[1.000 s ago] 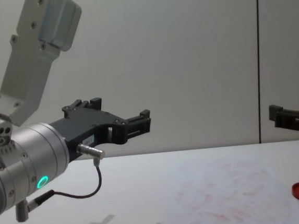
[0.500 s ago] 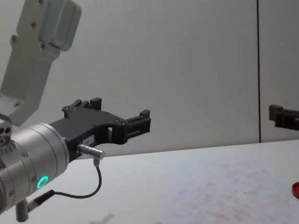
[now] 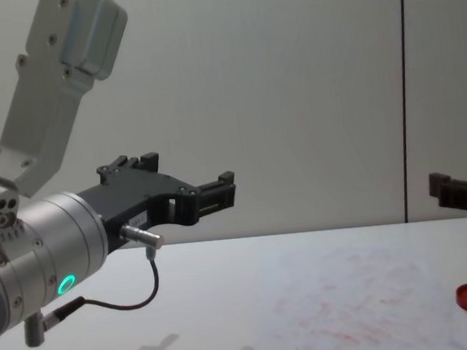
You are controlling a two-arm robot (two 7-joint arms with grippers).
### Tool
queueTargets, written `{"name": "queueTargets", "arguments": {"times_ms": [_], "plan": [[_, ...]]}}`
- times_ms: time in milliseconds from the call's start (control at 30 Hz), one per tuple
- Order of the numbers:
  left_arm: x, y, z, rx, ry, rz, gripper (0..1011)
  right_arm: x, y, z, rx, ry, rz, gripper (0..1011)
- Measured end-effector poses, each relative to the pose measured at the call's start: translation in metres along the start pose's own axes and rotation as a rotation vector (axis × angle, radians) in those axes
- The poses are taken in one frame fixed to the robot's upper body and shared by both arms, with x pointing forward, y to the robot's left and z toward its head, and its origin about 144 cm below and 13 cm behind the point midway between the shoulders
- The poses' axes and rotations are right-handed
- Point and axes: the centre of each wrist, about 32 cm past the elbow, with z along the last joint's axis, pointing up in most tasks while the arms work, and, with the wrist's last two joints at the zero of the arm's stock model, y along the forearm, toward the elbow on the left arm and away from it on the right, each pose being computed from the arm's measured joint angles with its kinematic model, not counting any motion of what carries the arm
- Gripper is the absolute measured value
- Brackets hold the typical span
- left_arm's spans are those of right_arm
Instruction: Use the one hand to pick up the stamp and affix it onto the A4 paper.
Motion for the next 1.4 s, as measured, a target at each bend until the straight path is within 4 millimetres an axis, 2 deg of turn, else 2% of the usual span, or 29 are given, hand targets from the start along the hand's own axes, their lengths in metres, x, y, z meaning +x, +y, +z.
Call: {"name": "queueTargets", "arguments": {"times_ms": [667, 1400], "plan": [[0.0, 0.0, 0.0, 0.0, 0.0, 0.0, 993, 0.033, 0.006, -0.013, -0.135, 0.043, -0.04, 1001], [0.0, 0.0, 0.0, 0.0, 0.0, 0.0, 993, 0.044, 0.019, -0.032, -0.231, 0.085, -0.062, 1001]]}}
